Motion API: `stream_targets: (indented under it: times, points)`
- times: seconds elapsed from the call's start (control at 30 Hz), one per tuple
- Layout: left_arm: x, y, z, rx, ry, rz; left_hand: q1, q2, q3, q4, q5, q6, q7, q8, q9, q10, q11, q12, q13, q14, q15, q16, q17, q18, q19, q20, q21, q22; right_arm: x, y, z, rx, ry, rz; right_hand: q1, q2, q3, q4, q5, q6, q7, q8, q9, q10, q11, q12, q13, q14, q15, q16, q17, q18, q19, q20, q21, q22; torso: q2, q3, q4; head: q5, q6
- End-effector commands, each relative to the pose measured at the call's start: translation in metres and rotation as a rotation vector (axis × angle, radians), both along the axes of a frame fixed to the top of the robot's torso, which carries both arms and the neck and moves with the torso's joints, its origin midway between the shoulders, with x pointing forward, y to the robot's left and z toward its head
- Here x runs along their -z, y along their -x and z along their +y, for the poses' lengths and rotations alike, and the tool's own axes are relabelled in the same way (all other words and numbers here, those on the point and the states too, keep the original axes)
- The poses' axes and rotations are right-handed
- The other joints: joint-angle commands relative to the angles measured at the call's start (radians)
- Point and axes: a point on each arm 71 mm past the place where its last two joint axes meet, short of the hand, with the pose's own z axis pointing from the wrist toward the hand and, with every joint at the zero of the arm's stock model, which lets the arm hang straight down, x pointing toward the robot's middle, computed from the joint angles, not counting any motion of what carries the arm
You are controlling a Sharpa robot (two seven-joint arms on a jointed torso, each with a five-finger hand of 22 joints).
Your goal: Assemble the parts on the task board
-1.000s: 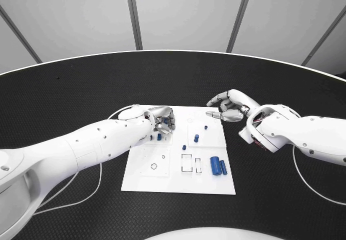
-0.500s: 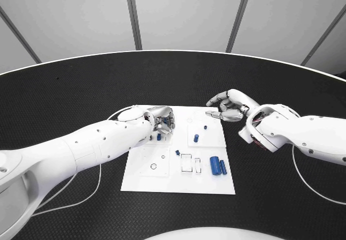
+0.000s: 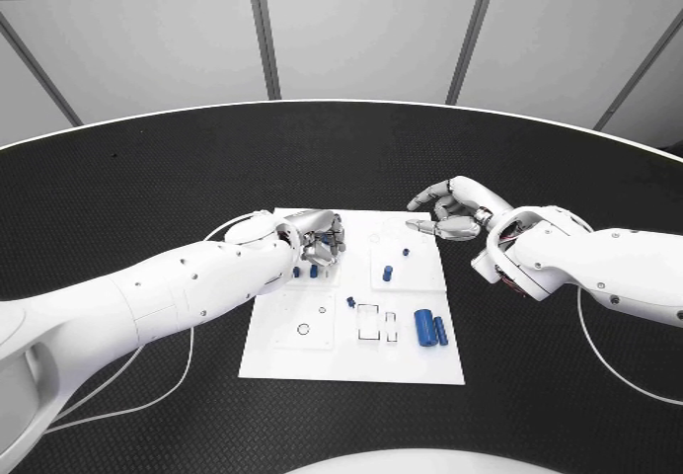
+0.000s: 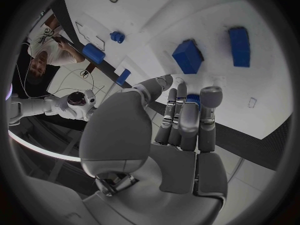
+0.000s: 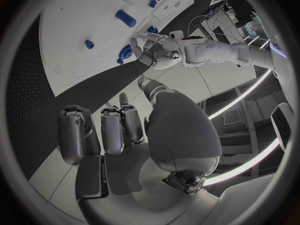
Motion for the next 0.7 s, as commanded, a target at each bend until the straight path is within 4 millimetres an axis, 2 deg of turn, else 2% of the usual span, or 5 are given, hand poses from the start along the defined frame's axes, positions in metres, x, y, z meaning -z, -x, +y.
stream_targets:
  times: [0.03,0.33,0.5,0.7]
  points:
    - [-0.001,0.002,0.005,0.003,0.02,0.003,0.008,0.007,0.007,-0.005,0.0,0.004,-0.001,0.003,0.001,0.004,-0.006,0.005,0.001,-0.01,-0.001,-0.005,-0.013,0.007,-0.003,0.005,0.001,-0.003,0.0,0.0,-0.001,0.001,0.0,0.0,0.002,-0.003,0.006,-0.001,0.006,0.006,0.003,0.005,-0.001,0.006,-0.003,0.004,0.077,0.059,-0.007,0.0,0.07,0.016,0.05,-0.006,-0.002,0.166,-0.002,0.0007,0.0016,0.0,0.001]
    - [-0.008,0.01,0.025,0.004,0.087,0.001,0.015,0.008,0.014,-0.012,0.001,0.004,-0.001,0.002,0.001,0.002,-0.005,0.002,0.001,-0.019,-0.001,-0.011,-0.035,0.009,-0.007,0.004,-0.003,-0.009,0.0,0.0,-0.003,0.006,0.002,-0.002,0.002,-0.003,0.006,-0.001,0.006,0.006,0.003,0.005,-0.001,0.006,-0.003,0.004,0.077,0.059,-0.007,0.0,0.07,0.016,0.05,-0.006,-0.002,0.166,-0.014,0.001,0.0079,-0.004,-0.003]
    - [-0.016,0.012,0.036,-0.008,0.122,-0.008,0.027,0.017,0.03,-0.021,0.002,0.009,0.0,0.002,0.001,0.005,-0.005,0.0,0.001,-0.026,-0.001,-0.018,-0.056,0.009,-0.01,0.003,-0.003,-0.011,0.0,-0.001,-0.004,0.008,0.003,-0.003,0.003,-0.003,0.006,-0.002,0.006,0.006,0.003,0.006,-0.001,0.007,-0.003,0.004,0.077,0.059,-0.007,0.0,0.071,0.016,0.05,-0.006,-0.003,0.165,-0.02,0.0014,0.0123,-0.004,-0.004]
    - [-0.024,0.016,0.043,-0.007,0.151,0.008,0.026,0.015,0.03,-0.023,0.0,0.009,0.001,0.001,0.001,0.004,-0.004,-0.001,0.0,-0.027,-0.001,-0.019,-0.061,0.01,-0.013,0.003,-0.006,-0.014,0.0,-0.001,-0.005,0.008,0.004,-0.003,0.003,-0.003,0.006,-0.002,0.006,0.006,0.003,0.006,-0.001,0.007,-0.003,0.004,0.077,0.059,-0.007,0.0,0.071,0.016,0.05,-0.006,-0.003,0.165,-0.02,0.0015,0.0126,-0.003,-0.001]
